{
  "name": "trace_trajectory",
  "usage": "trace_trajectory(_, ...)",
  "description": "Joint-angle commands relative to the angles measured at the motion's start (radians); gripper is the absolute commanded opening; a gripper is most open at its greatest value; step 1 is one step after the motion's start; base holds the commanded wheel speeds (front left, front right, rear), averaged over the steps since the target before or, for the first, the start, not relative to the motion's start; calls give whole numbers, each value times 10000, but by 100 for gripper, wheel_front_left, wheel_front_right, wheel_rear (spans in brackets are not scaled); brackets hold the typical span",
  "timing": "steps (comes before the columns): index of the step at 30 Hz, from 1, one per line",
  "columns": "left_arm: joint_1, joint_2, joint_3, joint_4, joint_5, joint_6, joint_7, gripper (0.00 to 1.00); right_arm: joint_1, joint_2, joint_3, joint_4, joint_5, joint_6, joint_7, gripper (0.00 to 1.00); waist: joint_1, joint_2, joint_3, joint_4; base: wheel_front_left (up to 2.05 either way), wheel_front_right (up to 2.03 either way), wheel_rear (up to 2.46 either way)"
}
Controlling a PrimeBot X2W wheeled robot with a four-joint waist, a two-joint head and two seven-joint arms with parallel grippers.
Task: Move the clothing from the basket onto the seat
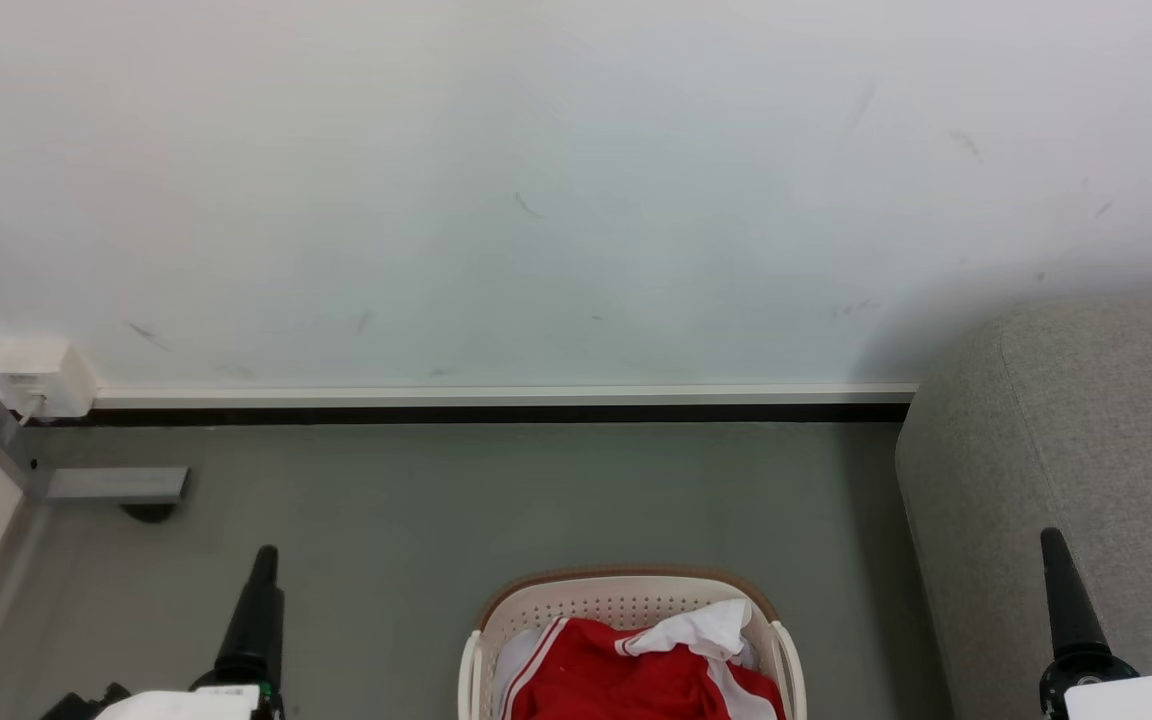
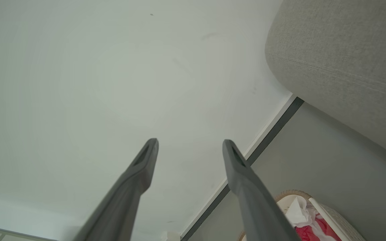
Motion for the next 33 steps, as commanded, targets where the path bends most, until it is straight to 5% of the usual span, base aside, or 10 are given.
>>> trace_trajectory(1,-79,67,-35,-223,430,32,-147,100,-109,-97,96,-286,-586,-4,-131,100,0,0,-1,-6,0,0,0)
trace_trajectory(33,199,103,-688,-963,6167,536,-1245,100,24,-149,993,-566,-6140,-9,-1227,100,0,0,34,-96,0,0,0)
